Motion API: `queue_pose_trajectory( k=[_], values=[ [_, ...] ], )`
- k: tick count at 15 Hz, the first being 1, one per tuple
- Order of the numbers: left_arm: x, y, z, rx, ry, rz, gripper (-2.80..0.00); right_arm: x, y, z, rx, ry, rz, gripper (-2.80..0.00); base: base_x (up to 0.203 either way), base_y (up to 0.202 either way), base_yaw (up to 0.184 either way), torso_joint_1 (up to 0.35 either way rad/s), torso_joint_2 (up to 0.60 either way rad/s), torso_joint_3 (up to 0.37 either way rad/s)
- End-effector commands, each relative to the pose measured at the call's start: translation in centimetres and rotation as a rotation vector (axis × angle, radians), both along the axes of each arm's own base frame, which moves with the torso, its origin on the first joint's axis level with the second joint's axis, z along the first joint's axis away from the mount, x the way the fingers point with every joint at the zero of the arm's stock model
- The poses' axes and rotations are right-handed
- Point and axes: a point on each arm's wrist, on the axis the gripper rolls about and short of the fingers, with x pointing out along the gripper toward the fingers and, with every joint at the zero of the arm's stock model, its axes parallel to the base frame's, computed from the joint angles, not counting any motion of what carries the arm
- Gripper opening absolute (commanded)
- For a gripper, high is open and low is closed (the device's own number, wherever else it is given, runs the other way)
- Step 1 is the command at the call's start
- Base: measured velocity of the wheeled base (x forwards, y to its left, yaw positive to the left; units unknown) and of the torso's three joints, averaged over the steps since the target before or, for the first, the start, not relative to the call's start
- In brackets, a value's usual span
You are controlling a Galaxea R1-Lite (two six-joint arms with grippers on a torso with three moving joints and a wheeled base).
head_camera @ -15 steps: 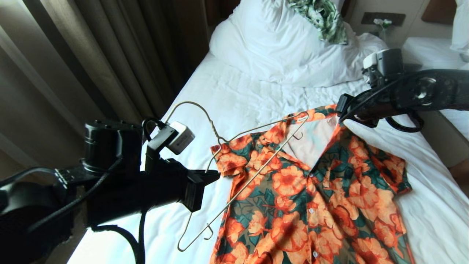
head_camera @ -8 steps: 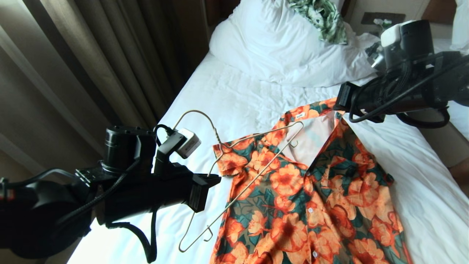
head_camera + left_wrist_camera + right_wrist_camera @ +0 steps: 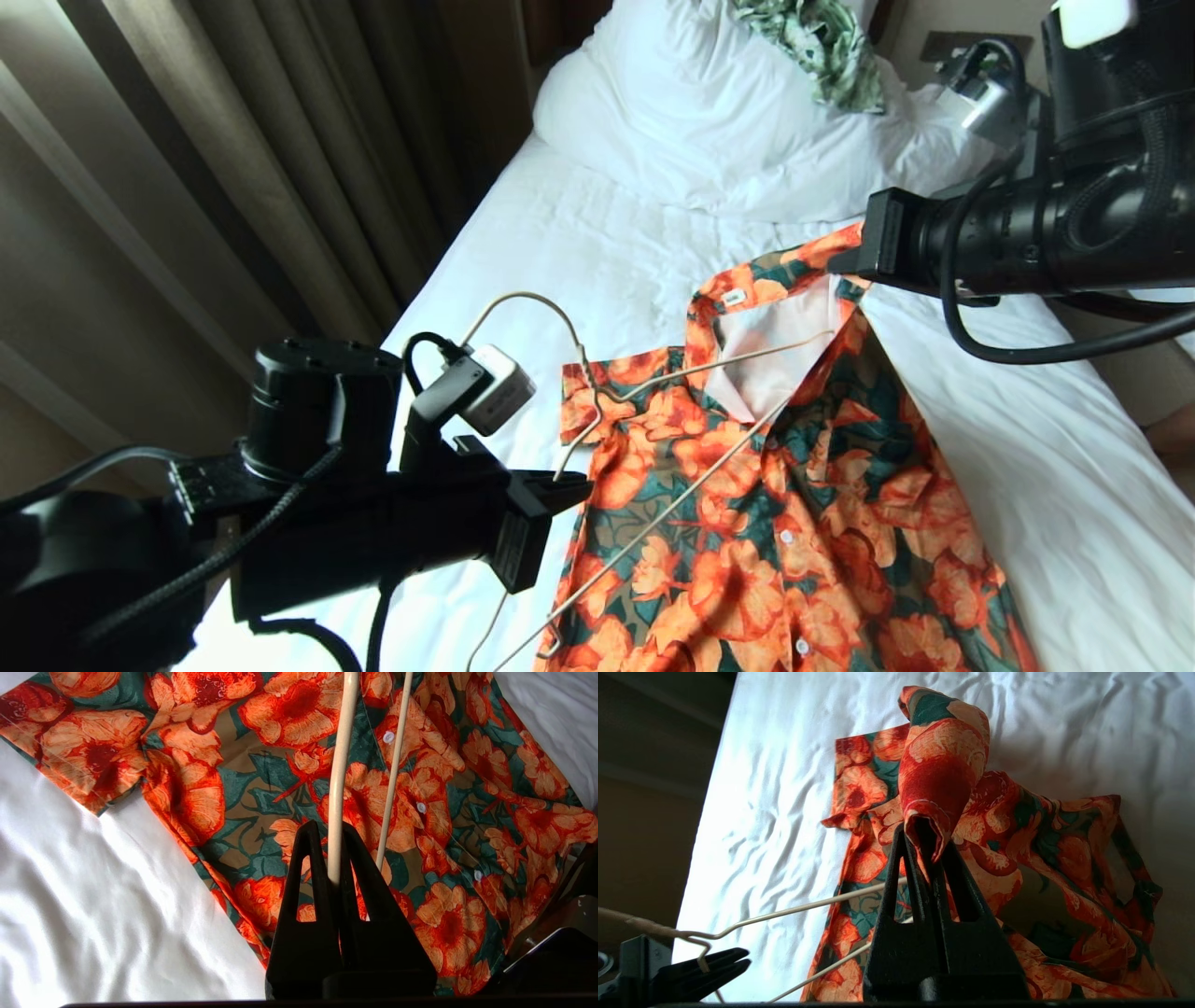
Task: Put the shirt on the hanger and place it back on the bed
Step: Hook one side of the shirt onto the hanger
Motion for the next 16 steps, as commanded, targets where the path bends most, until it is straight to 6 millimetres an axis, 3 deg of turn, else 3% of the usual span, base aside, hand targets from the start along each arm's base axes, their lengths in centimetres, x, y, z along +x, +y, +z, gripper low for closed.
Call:
queue_pose_trajectory(
  k=[1,8,13,16],
  values=[
    [-0.2,-0.7,-0.5,0.014,0.011,-0.023,-2.80,-1.9,-0.1,0.9,0.008,-0.015,0.033,-2.80,0.000,0.000,0.000,0.000,0.00,0.000],
    [0.1,-2.6,-0.7,0.019,0.010,-0.047,-2.80,-6.8,0.7,1.2,-0.042,-0.008,0.187,-2.80,0.000,0.000,0.000,0.000,0.00,0.000],
    [-0.5,-4.1,-0.8,-0.020,0.016,-0.080,-2.80,-9.5,-0.2,0.2,-0.127,-0.036,0.270,-2.80,0.000,0.000,0.000,0.000,0.00,0.000],
    [0.9,-5.7,-1.7,-0.048,-0.044,-0.032,-2.80,-11.5,-0.9,0.3,-0.118,-0.055,0.318,-2.80,0.000,0.000,0.000,0.000,0.00,0.000]
  ],
)
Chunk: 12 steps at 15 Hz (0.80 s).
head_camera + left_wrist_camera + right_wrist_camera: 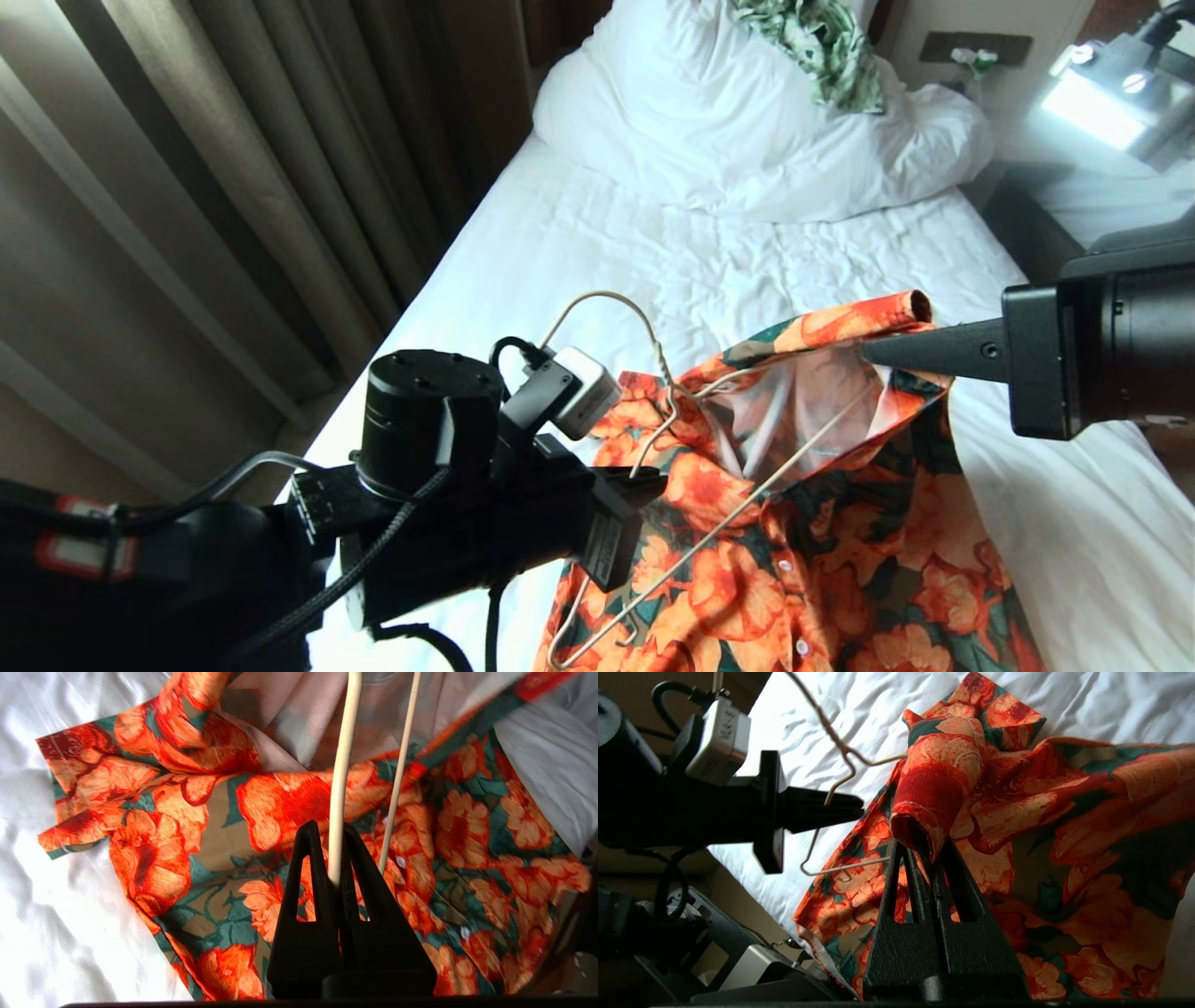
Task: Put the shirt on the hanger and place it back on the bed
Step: Hook one side of the shirt onto the hanger
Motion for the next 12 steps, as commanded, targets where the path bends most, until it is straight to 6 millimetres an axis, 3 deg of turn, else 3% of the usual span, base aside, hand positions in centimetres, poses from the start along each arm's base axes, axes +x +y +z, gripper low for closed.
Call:
queue_pose_trajectory(
  k=[1,3,7,12],
  values=[
    [0.7,-1.1,-1.3,0.014,0.004,0.014,-2.80,-1.4,-0.7,0.2,0.014,-0.012,0.029,-2.80,0.000,0.000,0.000,0.000,0.00,0.000],
    [0.6,-2.0,-1.5,-0.003,0.007,0.011,-2.80,-2.2,-0.8,-0.2,0.008,-0.008,0.052,-2.80,0.000,0.000,0.000,0.000,0.00,0.000],
    [0.2,-3.1,0.1,-0.073,0.001,0.000,-2.80,-2.8,-1.5,-1.1,-0.015,0.000,0.060,-2.80,0.000,0.000,0.000,0.000,0.00,0.000],
    [-1.6,-4.8,0.2,-0.078,-0.006,-0.040,-2.80,-3.6,-0.9,-2.7,-0.076,0.017,0.129,-2.80,0.000,0.000,0.000,0.000,0.00,0.000]
  ],
)
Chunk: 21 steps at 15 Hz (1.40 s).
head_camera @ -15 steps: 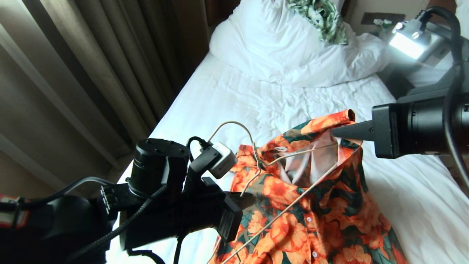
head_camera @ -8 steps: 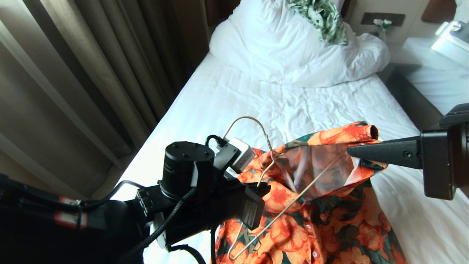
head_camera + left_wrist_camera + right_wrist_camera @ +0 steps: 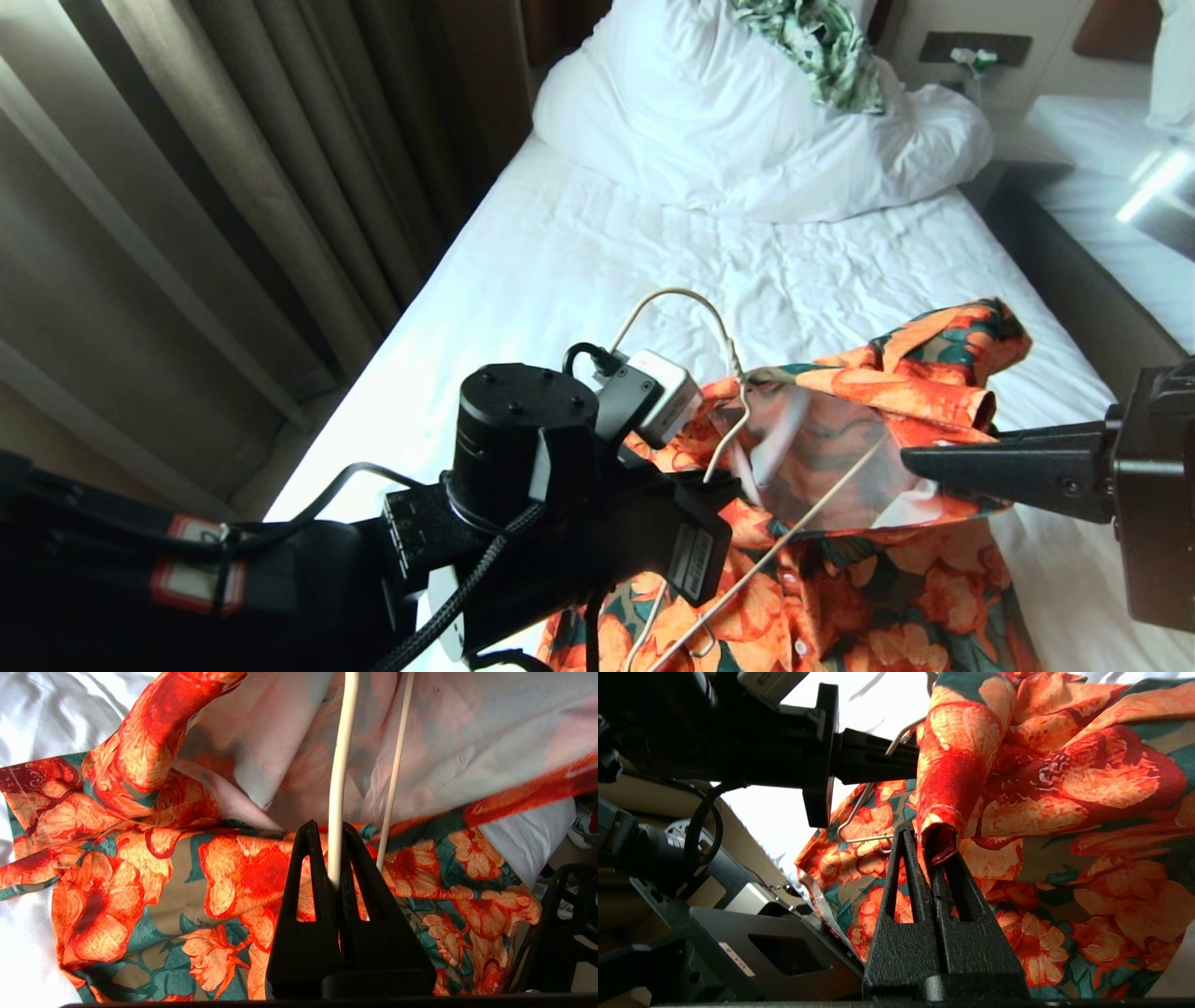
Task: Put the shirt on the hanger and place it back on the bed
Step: Hook one side of the shirt onto the hanger
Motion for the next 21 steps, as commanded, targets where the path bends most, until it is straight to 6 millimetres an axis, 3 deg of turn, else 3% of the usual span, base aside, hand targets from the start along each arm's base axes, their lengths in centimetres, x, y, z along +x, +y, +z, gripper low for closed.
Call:
queue_pose_trajectory(
  k=[1,8,9,10,16,21],
  values=[
    [-0.1,-0.4,0.3,-0.016,-0.004,-0.006,-2.80,-0.3,0.2,-0.4,-0.012,0.008,0.018,-2.80,0.000,0.000,0.000,0.000,0.00,0.000],
    [-1.1,-1.1,1.1,-0.043,-0.016,-0.041,-2.80,-0.4,0.2,-0.8,-0.034,0.011,0.024,-2.80,0.000,0.000,0.000,0.000,0.00,0.000],
    [-1.2,-1.3,1.3,-0.056,-0.024,-0.048,-2.80,-0.3,0.2,-0.8,-0.035,0.011,0.025,-2.62,0.000,0.000,0.000,0.000,0.00,0.000],
    [-1.4,-1.4,1.5,-0.065,-0.029,-0.055,-2.80,-0.3,0.2,-0.9,-0.040,0.013,0.025,0.00,0.000,0.000,0.000,0.000,0.00,0.000],
    [-1.4,-1.9,2.1,-0.142,-0.075,-0.064,-2.80,-0.7,-0.3,-0.5,-0.053,0.009,0.031,0.00,0.000,0.000,0.000,0.000,0.00,0.000],
    [-1.0,-2.5,1.1,-0.225,-0.113,-0.053,-2.80,-1.2,-1.0,-0.1,-0.073,0.026,0.029,0.00,0.000,0.000,0.000,0.000,0.00,0.000]
  ],
)
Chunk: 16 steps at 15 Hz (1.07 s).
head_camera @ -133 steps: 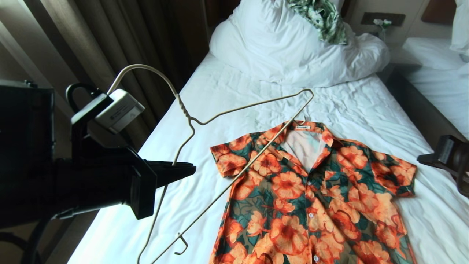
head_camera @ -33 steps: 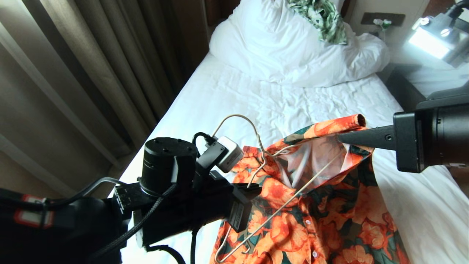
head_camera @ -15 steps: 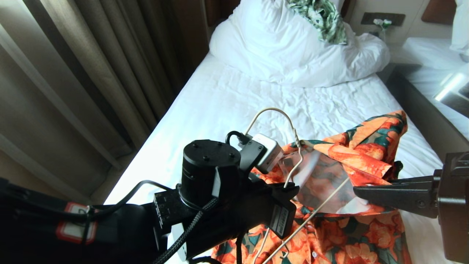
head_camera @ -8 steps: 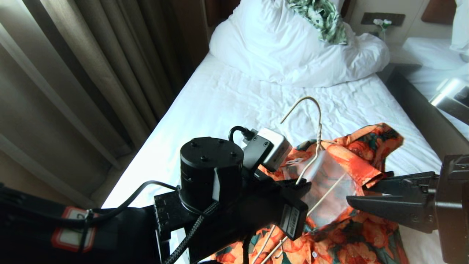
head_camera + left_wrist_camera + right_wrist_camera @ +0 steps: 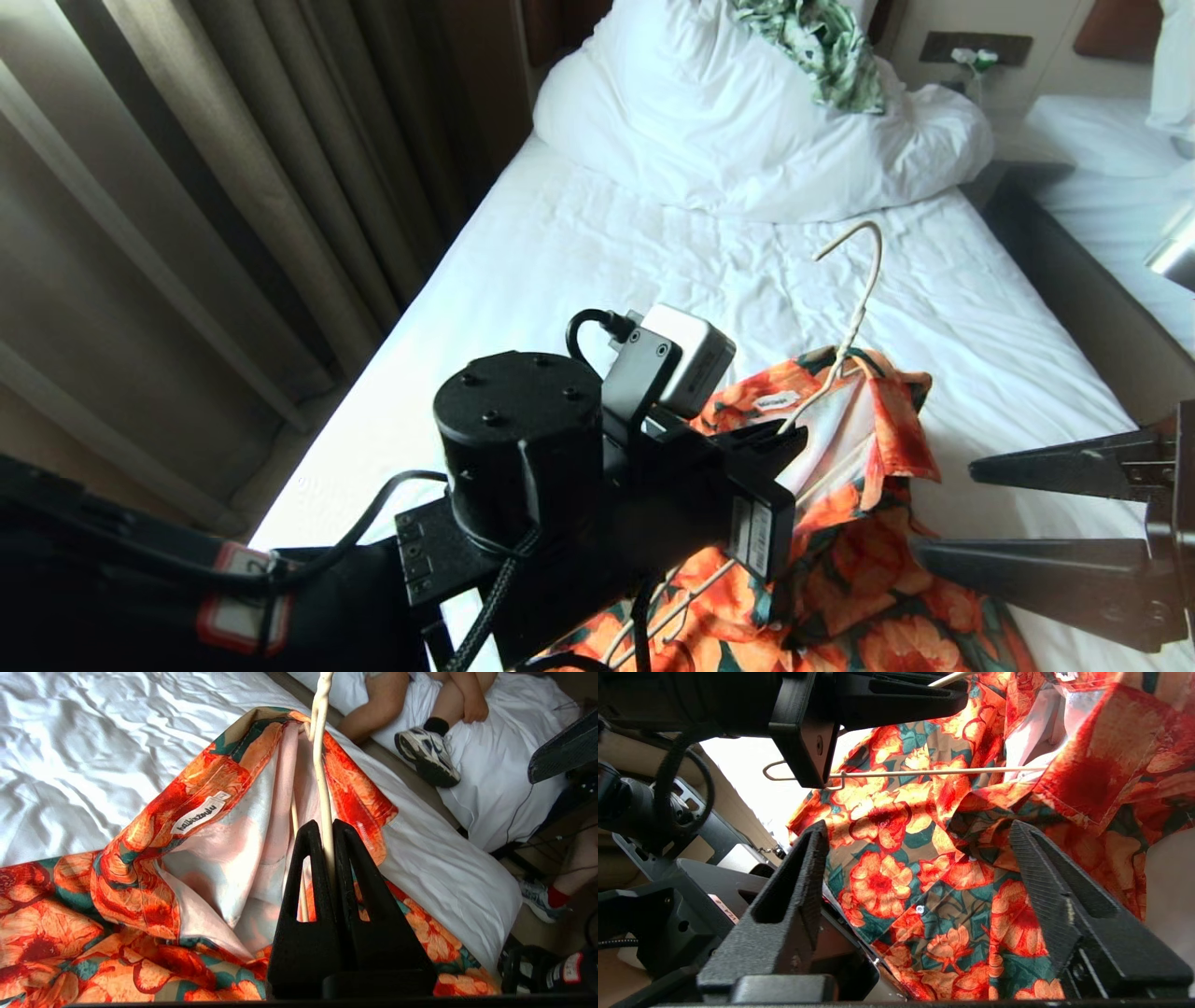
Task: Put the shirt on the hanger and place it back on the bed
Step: Hook one side of the shirt onto the hanger, then hook the other side of the shirt onto the hanger
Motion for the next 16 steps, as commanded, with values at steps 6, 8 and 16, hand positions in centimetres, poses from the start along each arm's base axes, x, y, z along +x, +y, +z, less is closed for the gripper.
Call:
queue_pose_trajectory(
  k=[6,8,16],
  values=[
    [0.5,-1.2,-3.0,-0.019,0.030,-0.007,-2.80,0.0,-0.1,0.4,0.016,-0.007,-0.008,0.00,0.000,0.000,0.000,0.000,0.00,0.000],
    [0.7,-1.7,-3.8,-0.057,0.057,-0.039,-2.80,0.0,-0.3,0.5,0.020,-0.008,-0.015,0.00,0.000,0.000,0.000,0.000,0.00,0.000],
    [0.8,-1.6,-6.0,-0.180,0.019,-0.051,-2.80,2.0,-1.8,-1.1,-0.068,0.107,-0.192,-2.80,0.000,0.000,0.000,0.000,0.00,0.000]
  ],
)
